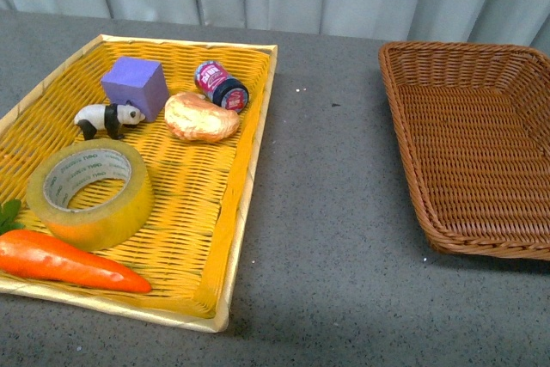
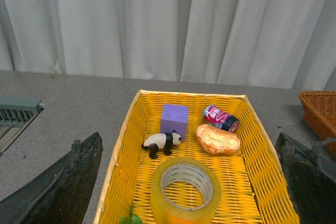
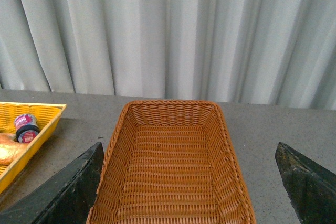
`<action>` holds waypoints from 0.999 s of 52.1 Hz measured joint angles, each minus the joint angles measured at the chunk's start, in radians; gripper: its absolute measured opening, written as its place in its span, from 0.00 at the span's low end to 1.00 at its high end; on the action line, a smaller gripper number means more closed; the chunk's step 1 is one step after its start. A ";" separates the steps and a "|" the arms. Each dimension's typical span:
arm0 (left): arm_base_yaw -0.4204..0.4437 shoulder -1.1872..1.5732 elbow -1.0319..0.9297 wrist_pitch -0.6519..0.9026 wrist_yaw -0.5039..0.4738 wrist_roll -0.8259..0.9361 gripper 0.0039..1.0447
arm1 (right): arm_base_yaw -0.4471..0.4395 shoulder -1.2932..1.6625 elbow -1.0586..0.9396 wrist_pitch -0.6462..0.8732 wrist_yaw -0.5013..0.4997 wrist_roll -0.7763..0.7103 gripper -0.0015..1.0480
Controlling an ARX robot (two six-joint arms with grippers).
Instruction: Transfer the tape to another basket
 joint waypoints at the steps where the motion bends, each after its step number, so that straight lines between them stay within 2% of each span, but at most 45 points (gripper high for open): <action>1: 0.000 0.000 0.000 0.000 0.000 0.000 0.94 | 0.000 0.000 0.000 0.000 0.000 0.000 0.91; 52: 0.000 0.000 0.000 0.000 0.000 0.000 0.94 | 0.000 0.000 0.000 0.000 0.000 0.000 0.91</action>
